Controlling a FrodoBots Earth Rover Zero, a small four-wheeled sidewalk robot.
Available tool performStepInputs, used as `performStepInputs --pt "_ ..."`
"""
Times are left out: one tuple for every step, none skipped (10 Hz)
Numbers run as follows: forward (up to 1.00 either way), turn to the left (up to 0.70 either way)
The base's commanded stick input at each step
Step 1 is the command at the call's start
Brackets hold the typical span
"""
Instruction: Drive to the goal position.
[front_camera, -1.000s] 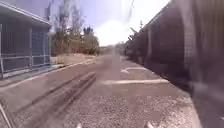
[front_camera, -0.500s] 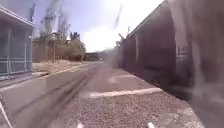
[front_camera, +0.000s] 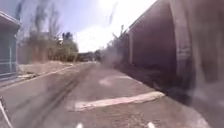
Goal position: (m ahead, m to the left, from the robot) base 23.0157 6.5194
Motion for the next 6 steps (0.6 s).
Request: performStepInputs --pt "0.85 0.00" --pt "0.85 0.00" --pt "0.85 0.00" --pt "0.85 0.00" --pt "0.85 0.00" --pt "0.85 0.00"
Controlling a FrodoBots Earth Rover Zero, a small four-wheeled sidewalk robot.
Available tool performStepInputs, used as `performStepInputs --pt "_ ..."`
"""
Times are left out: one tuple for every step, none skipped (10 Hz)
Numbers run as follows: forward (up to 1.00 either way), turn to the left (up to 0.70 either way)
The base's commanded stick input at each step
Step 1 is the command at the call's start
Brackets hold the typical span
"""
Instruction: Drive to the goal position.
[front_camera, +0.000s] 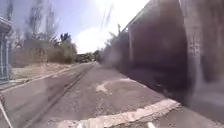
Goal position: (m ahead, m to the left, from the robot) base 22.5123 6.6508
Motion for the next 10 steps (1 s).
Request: performStepInputs --pt "0.85 0.00" --pt "0.85 0.00" --pt "0.85 0.00" --pt "0.85 0.00" --pt "0.85 0.00" --pt "0.85 0.00" --pt "0.85 0.00" --pt "0.85 0.00" --pt "0.85 0.00" --pt "0.85 0.00"
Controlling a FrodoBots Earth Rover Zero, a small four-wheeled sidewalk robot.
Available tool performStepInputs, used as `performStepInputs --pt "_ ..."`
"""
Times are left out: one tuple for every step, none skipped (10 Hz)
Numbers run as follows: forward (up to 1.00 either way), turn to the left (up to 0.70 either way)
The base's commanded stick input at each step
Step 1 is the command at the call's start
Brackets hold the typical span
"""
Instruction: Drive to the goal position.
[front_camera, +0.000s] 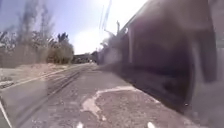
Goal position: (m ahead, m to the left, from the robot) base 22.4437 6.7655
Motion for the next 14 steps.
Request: performStepInputs --pt "0.85 0.00" --pt "0.85 0.00" --pt "0.85 0.00" --pt "0.85 0.00" --pt "0.85 0.00" --pt "0.85 0.00" --pt "0.85 0.00" --pt "0.85 0.00" --pt "0.85 0.16" --pt "0.85 0.26" --pt "0.85 0.34" --pt "0.85 0.34" --pt "0.85 0.03" --pt "0.85 0.00"
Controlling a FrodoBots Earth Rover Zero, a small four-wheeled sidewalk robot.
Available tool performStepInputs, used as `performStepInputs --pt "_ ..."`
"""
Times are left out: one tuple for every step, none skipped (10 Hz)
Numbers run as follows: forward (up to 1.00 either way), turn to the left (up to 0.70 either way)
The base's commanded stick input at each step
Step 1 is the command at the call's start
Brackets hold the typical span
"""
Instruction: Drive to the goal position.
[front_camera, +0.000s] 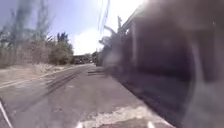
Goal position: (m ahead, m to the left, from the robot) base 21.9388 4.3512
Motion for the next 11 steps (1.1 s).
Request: performStepInputs --pt "0.85 0.00" --pt "0.85 0.00" --pt "0.85 0.00" --pt "0.85 0.00" --pt "0.85 0.00" --pt "0.85 0.00" --pt "0.85 0.00" --pt "0.85 0.00" --pt "0.85 0.00" --pt "0.85 0.00" --pt "0.85 0.00"
